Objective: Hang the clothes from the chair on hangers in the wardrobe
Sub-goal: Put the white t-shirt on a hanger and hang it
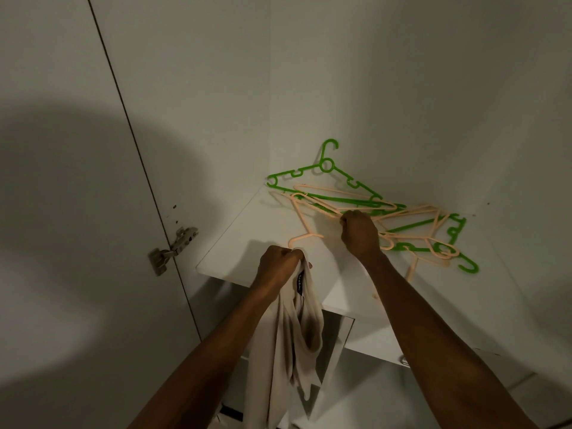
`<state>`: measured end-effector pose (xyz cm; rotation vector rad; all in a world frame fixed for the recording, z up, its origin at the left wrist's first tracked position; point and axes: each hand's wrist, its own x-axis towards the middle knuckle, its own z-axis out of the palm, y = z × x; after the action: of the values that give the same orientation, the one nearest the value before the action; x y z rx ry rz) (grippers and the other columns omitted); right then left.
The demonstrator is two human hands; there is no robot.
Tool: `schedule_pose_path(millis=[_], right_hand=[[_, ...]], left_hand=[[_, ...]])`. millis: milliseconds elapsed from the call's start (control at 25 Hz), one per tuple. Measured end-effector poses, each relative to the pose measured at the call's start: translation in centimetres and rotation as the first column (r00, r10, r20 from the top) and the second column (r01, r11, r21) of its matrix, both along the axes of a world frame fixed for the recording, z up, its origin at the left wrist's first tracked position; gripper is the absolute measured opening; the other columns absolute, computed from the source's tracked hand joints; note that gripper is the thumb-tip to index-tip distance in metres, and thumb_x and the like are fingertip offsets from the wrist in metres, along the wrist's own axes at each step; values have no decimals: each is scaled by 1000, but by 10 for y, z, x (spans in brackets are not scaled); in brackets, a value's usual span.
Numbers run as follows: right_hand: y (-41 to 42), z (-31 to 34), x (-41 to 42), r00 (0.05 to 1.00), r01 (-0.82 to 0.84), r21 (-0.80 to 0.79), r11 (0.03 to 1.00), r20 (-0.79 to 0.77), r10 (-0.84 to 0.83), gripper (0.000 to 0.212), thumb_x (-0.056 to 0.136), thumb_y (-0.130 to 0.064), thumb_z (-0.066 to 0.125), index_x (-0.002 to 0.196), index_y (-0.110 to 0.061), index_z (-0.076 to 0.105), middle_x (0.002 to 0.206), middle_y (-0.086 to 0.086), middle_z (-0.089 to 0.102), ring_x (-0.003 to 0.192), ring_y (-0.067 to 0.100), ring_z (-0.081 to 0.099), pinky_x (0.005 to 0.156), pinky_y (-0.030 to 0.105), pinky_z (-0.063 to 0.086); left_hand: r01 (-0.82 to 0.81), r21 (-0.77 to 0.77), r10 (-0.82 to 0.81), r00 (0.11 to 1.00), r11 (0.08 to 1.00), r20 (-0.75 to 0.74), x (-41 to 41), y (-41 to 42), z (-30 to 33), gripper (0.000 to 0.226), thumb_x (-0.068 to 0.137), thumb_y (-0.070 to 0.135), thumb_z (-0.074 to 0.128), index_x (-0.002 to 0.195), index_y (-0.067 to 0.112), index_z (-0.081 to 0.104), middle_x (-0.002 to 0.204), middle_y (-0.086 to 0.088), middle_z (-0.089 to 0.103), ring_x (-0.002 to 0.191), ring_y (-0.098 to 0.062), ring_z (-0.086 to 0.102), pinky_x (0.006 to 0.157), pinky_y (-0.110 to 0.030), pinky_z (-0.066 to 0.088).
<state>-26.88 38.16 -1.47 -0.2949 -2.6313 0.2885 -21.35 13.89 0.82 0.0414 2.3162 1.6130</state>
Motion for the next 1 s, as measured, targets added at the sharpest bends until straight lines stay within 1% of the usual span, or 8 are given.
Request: schedule_pose_path(millis=[160, 280, 360, 520, 640, 800, 920, 1000], right_hand=[[-3, 36, 16, 978, 0, -128, 992, -207, -27, 14, 94, -15, 60, 86, -3, 59, 80, 18, 63, 77, 36, 60, 63, 36, 39], [-14, 65, 44, 980, 43, -263, 964, -176, -92, 40, 98, -39, 60, 75, -7, 55, 68, 7, 61, 63, 28, 53, 60, 34, 34], [-24, 79, 68, 982, -8, -392, 920, -176, -66, 52, 100, -44, 53, 68, -5, 61, 60, 6, 65, 58, 27, 60, 60, 35, 44], [-56, 83, 127, 960, -271, -830, 487, -273, 69, 45, 106, -25, 51, 79, 8, 66, 66, 22, 69, 51, 33, 61, 51, 42, 57], [-84, 58, 171, 932, -363, -873, 326, -337, 133, 40, 107, -18, 48, 84, 11, 63, 74, 29, 68, 55, 35, 64, 54, 42, 61], [-114, 6, 209, 902, -427, -880, 209, -400, 160, 37, 106, -13, 47, 90, 16, 63, 74, 33, 66, 66, 43, 68, 66, 45, 62], [-131, -12, 231, 881, -469, -861, 194, -442, 169, 33, 106, -11, 46, 96, 14, 65, 82, 32, 67, 75, 49, 69, 72, 48, 62], [-139, -14, 246, 876, -481, -851, 211, -457, 154, 30, 105, -10, 46, 101, 12, 66, 87, 33, 68, 81, 50, 70, 75, 45, 62]], left_hand=[[-37, -20, 37, 999, 999, 17, 3, -1, 0, 43, 70, 45, 67, 86, 7, 78, 85, -11, 76, 87, -32, 72, 81, -46, 58], [-61, 46, 60, 998, 997, 23, 7, -3, 3, 47, 70, 50, 63, 82, 5, 72, 80, -11, 72, 79, -31, 69, 72, -42, 54], [-70, 100, 65, 996, 992, 55, 10, -8, 4, 47, 66, 53, 61, 80, 9, 70, 81, -8, 71, 78, -28, 67, 75, -38, 53], [-62, 146, 44, 991, 987, 126, 21, -20, 17, 36, 76, 40, 60, 81, 10, 79, 76, -7, 74, 78, -30, 68, 76, -37, 56], [-68, 173, 44, 990, 983, 137, 35, -32, 25, 31, 96, 23, 51, 84, 6, 73, 78, -8, 69, 70, -25, 62, 65, -32, 48], [-62, 195, 34, 989, 979, 143, 48, -47, 22, 28, 101, 36, 48, 99, 10, 58, 99, -8, 61, 79, -20, 58, 77, -36, 48], [-92, 139, 68, 984, 986, 167, 55, -61, 15, 36, 103, 42, 47, 91, 9, 59, 90, -9, 60, 79, -23, 58, 74, -35, 45], [-122, 150, 94, 979, 981, 181, 61, -73, 12, 49, 96, 50, 49, 107, 5, 64, 93, -10, 65, 79, -24, 60, 70, -34, 44]])
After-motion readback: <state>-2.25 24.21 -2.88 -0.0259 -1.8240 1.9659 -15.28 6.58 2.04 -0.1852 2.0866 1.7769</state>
